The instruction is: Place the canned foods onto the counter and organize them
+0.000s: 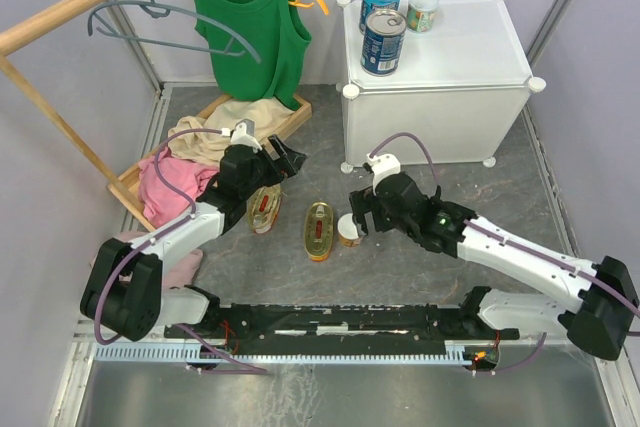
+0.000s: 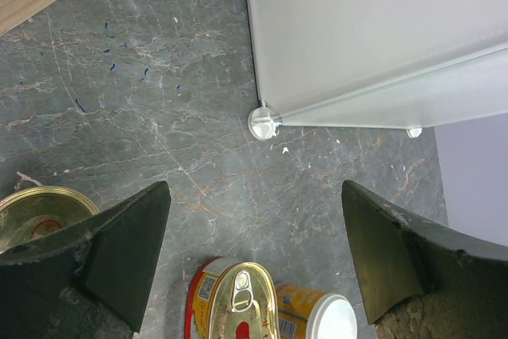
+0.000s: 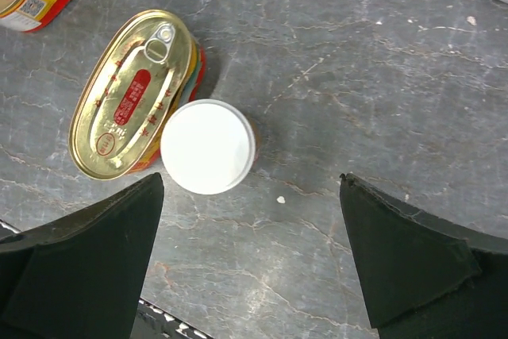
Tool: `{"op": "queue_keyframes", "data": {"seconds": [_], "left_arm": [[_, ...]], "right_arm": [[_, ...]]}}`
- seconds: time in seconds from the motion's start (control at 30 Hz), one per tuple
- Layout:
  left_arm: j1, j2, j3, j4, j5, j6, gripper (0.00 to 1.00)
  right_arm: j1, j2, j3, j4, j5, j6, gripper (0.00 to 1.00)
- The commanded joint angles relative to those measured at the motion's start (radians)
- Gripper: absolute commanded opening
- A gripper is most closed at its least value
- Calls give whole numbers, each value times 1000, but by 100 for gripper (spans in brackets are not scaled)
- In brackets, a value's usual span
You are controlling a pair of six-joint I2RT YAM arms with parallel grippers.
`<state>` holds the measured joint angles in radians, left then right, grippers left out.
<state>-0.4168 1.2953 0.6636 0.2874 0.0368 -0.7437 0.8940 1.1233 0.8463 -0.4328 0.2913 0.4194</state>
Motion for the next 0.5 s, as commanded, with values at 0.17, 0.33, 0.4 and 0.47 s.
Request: {"op": "queue_keyframes", "data": {"seconds": [0.17, 0.33, 0.4, 0.47], "left_arm": [[-5, 8, -11, 61, 9, -17, 95], [-4, 17, -3, 63, 15, -19, 95], [-2, 18, 4, 59, 12, -16, 95], [-3, 19, 9, 55, 9, -12, 95]], "right_arm": [[89, 92, -5, 93, 57, 38, 100], [109, 137, 2, 113, 60, 53, 100], [116, 158, 8, 118, 61, 55, 100], [122, 175, 11, 120, 68, 58, 100]]}}
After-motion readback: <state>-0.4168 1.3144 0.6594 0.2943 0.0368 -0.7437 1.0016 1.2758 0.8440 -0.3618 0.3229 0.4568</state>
